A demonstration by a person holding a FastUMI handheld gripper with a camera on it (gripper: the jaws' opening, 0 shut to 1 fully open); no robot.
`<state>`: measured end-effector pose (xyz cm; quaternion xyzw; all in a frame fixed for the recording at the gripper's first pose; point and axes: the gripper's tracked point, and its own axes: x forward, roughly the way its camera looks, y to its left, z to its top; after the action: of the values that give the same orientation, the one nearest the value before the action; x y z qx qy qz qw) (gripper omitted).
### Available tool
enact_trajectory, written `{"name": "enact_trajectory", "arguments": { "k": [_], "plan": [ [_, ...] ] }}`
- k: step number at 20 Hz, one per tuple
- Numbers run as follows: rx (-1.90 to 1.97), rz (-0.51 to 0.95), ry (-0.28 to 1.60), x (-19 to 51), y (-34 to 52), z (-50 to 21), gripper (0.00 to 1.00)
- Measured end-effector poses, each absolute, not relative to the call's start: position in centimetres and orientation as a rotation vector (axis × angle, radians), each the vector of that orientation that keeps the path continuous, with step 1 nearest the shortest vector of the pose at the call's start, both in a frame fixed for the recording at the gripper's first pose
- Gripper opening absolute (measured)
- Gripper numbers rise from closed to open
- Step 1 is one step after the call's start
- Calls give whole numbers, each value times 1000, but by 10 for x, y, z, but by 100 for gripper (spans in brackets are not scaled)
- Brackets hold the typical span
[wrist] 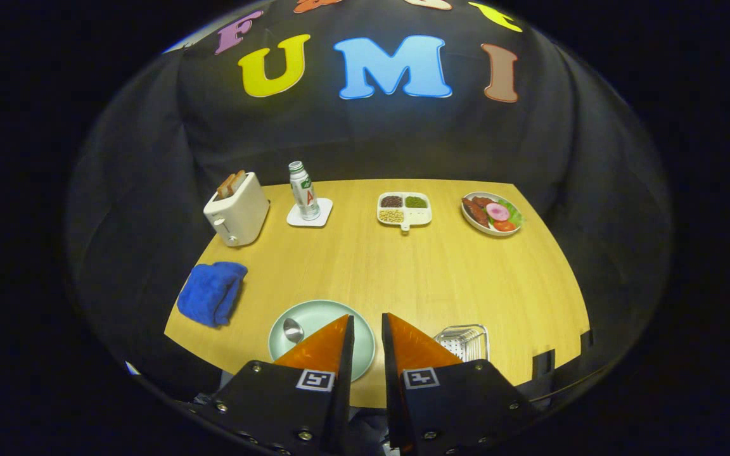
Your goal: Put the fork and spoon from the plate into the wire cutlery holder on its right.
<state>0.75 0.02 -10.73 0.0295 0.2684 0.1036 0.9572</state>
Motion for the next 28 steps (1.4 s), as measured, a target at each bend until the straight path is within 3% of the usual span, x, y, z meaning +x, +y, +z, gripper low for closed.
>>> {"name": "enact_trajectory", "arguments": {
  "k": [13, 28],
  "plan": [
    [-140, 499, 805, 1, 101, -237, 25],
    [-220, 590, 1014, 1, 115, -318, 25]
  ]
}}
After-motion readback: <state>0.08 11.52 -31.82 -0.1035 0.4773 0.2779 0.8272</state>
